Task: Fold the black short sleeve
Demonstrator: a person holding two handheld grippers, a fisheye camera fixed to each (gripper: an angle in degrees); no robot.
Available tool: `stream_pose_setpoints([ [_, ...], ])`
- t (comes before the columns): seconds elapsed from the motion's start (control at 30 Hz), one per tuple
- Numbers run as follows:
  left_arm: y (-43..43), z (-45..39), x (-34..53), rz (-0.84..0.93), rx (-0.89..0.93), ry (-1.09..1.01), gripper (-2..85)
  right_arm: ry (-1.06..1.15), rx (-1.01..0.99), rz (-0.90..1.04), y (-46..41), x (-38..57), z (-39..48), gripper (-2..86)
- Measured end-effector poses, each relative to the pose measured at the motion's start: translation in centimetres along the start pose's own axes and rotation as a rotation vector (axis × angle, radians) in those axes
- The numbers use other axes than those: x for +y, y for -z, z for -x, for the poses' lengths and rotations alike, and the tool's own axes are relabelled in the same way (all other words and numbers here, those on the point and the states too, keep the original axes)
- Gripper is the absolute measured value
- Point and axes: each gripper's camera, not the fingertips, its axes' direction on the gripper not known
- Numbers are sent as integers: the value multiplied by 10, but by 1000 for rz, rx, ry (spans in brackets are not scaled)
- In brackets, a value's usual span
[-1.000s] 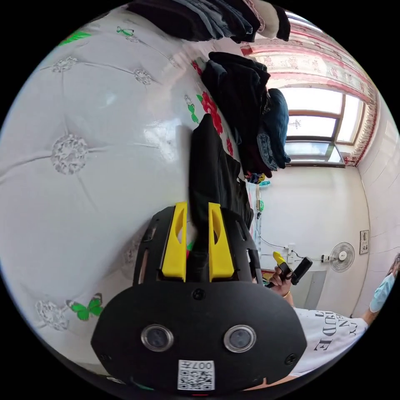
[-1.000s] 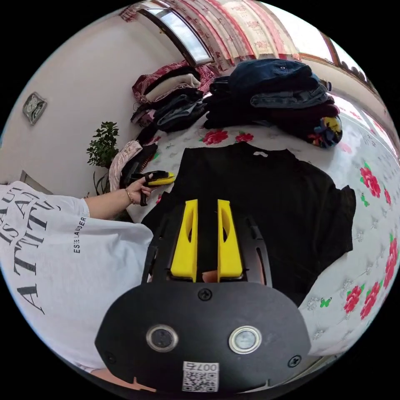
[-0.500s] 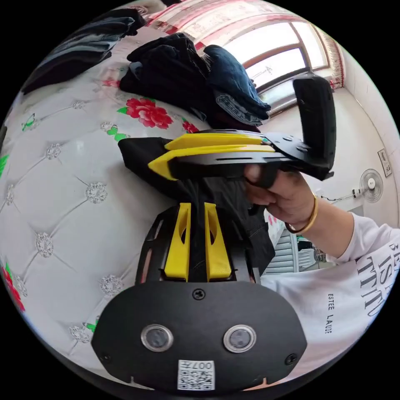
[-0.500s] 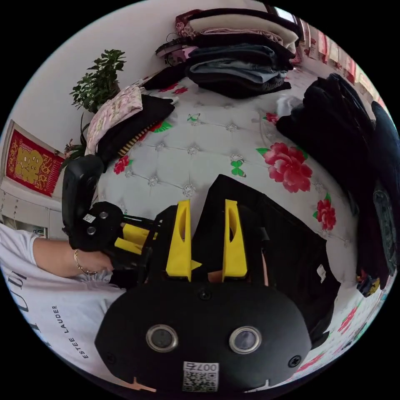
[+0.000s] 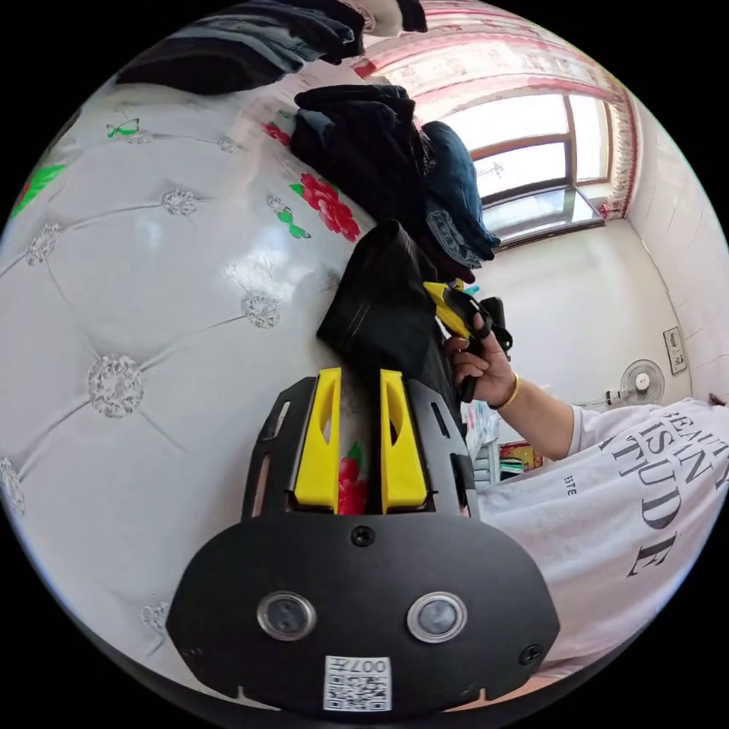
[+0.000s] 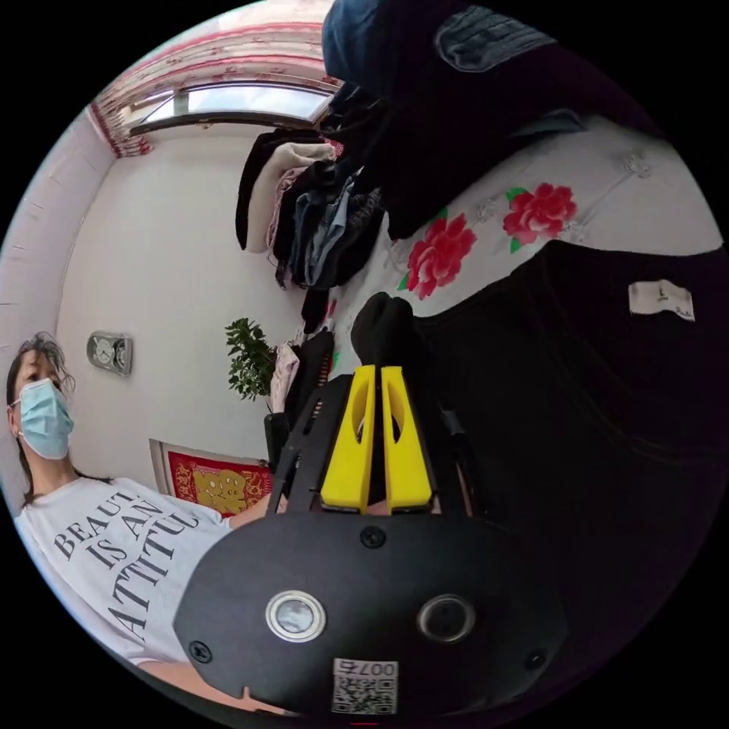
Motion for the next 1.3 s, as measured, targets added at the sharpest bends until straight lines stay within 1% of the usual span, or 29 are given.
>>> stream_pose_setpoints([
  [0.1,-10,25,-23,7,105,70,98,-92,-17,-9,11,4,-31,0],
  [0.2,-18,41,-43,15,179,125,84,-126,-20,-19,18,1,-41,3],
  [0.37,-29,45,-61,36,126,135,28,-74,28,16,27,-5,-31,21],
  [0.4,-26,46,-60,14,119,138,15,-62,42,16,32,-4,-27,26],
  [0.47,-9,46,-51,-87,113,151,5,-50,63,7,43,0,-21,32],
  [0.53,30,45,-20,-304,83,179,-1,-16,104,-25,64,10,-10,40],
  [0.57,39,45,-11,-346,59,198,-2,-9,120,-31,69,13,-7,41],
  [0.63,66,54,27,-441,-5,301,-4,6,162,-26,86,29,-1,47],
  [0.7,73,64,52,-474,-13,398,-4,3,181,-5,93,41,0,50],
  [0.77,68,75,70,-499,32,481,-5,1,192,14,96,55,1,52],
  [0.8,64,78,79,-556,77,498,-5,-4,196,23,97,63,2,53],
  [0.83,59,79,80,-575,98,519,-6,-15,189,32,97,69,4,55],
  [0.9,50,76,76,-582,115,509,-7,-22,166,30,99,76,8,56],
  [0.97,43,66,67,-577,126,456,-7,-15,151,19,104,81,17,56],
  [1.07,29,20,32,-466,82,188,-6,32,152,15,120,84,37,56],
  [1.13,0,-49,1,-267,-29,-198,-3,62,179,-19,145,92,50,57],
  [1.17,-13,-67,-3,-197,-55,-295,-2,63,186,-29,152,94,52,58],
  [1.2,-44,-96,-8,-44,-95,-456,1,57,198,-50,166,101,53,59],
  [1.23,-81,-113,-9,128,-108,-570,5,42,214,-75,180,110,52,59],
  [1.27,-100,-117,-7,222,-107,-608,7,32,224,-86,187,115,51,60],
  [1.3,-137,-116,-1,380,-114,-647,11,8,244,-111,200,124,47,60],
])
